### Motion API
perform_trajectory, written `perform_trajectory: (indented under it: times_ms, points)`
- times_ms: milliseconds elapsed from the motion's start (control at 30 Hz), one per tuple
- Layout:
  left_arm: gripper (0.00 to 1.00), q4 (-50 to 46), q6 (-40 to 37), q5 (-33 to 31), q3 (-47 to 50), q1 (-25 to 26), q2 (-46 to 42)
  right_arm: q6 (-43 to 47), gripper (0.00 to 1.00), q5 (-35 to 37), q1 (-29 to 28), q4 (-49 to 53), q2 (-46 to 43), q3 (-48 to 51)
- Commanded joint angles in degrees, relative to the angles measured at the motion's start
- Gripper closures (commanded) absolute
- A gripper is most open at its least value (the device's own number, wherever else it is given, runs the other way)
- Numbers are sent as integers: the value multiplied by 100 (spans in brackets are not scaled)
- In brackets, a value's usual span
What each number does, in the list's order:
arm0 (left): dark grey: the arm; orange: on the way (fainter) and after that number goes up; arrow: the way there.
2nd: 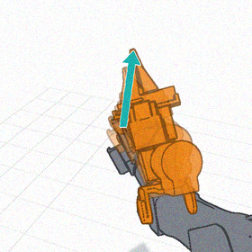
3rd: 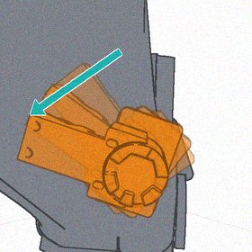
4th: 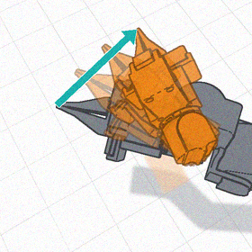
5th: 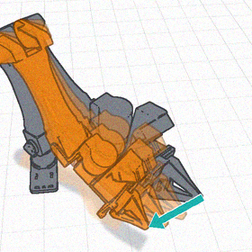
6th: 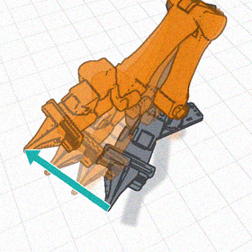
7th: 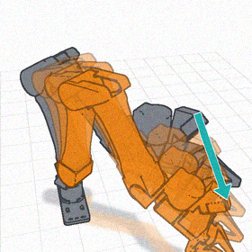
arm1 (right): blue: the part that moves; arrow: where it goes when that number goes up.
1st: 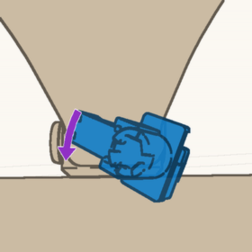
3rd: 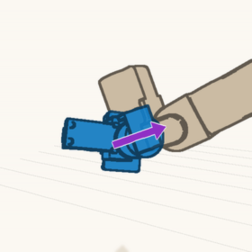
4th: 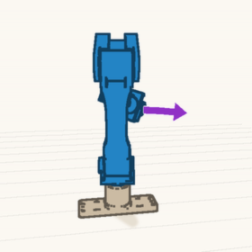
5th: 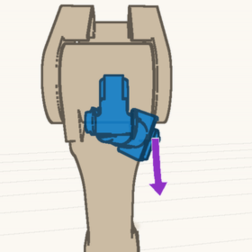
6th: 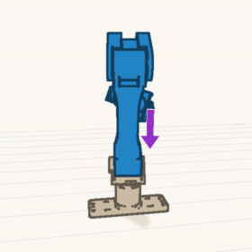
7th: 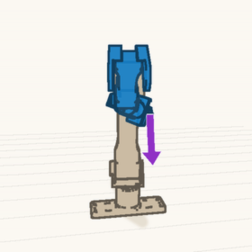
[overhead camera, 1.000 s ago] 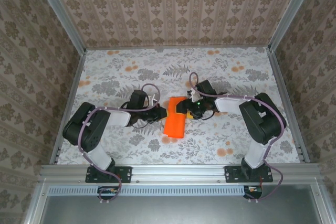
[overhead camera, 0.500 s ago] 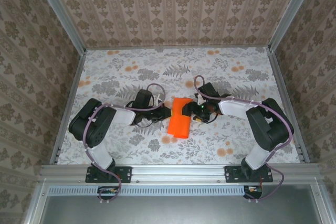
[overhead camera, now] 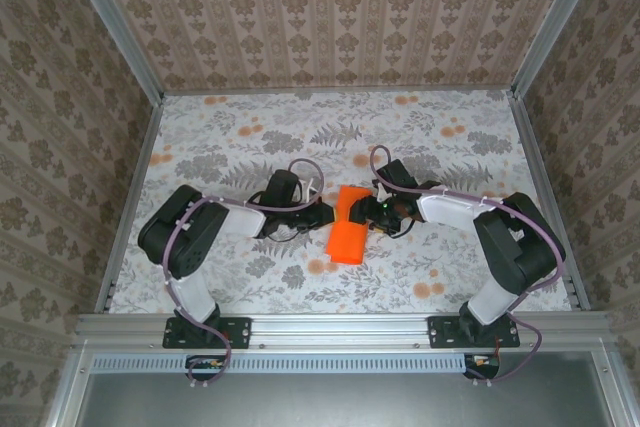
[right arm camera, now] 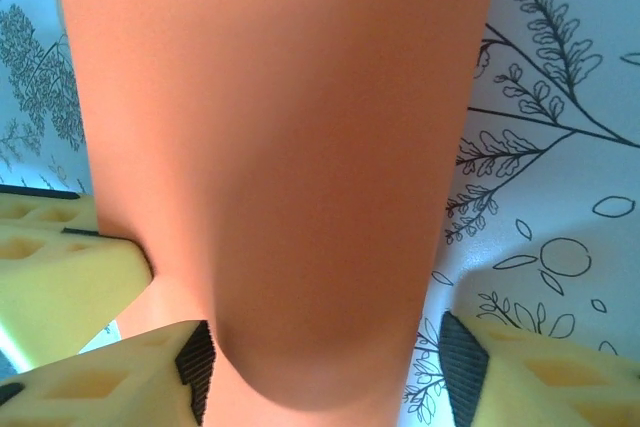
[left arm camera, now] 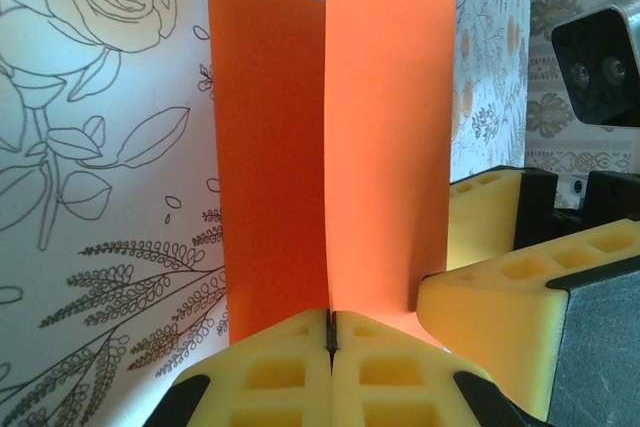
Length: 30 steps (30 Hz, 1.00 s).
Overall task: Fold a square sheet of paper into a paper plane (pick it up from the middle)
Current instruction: Fold the square sheet of paper in half at the center of the table, then hold the square sheet of paper at the center of the table.
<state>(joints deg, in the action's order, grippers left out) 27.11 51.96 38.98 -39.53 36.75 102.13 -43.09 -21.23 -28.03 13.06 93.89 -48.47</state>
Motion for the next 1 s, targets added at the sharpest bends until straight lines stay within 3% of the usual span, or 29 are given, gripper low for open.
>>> perform_trajectory:
  times_ms: [0, 267, 567, 700, 867, 967]
  points:
    - [92, 2, 105, -95, -133, 64, 88, -34, 42, 201, -37, 279, 163, 6]
    - [65, -587, 30, -562, -120, 9, -395, 191, 53, 565, -27, 709, 514, -61]
    - [42, -1739, -452, -1161, -71, -416, -1503, 559, 53, 664, -29, 961, 895, -88]
    - [23, -2269, -708, -1505, -81, -541, -1851, 635, 52, 794, -27, 1027, 1128, -84]
    - [1, -2270, -924, -1613, 59, -672, -2071, 662, 51, 886, -27, 993, 1404, -83]
    - [0, -2235, -1027, -1555, 52, -738, -2059, 668, 51, 909, -27, 982, 1582, -93]
